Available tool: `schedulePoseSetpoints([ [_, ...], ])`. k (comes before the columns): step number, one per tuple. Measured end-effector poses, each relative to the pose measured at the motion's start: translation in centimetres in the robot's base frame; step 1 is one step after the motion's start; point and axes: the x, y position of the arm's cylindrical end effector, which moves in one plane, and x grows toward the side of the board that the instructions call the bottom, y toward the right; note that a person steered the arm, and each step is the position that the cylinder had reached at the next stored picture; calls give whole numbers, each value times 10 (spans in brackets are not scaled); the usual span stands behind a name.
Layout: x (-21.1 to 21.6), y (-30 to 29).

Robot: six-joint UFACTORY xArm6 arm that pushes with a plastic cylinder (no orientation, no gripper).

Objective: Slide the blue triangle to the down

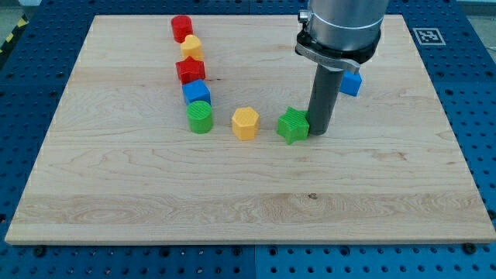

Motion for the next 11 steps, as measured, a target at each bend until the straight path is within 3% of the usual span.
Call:
schedulePoseSetpoints([
  [1,-18,0],
  [3,-116,-11],
  [4,-155,17],
  [7,-155,51],
  [11,-84,78],
])
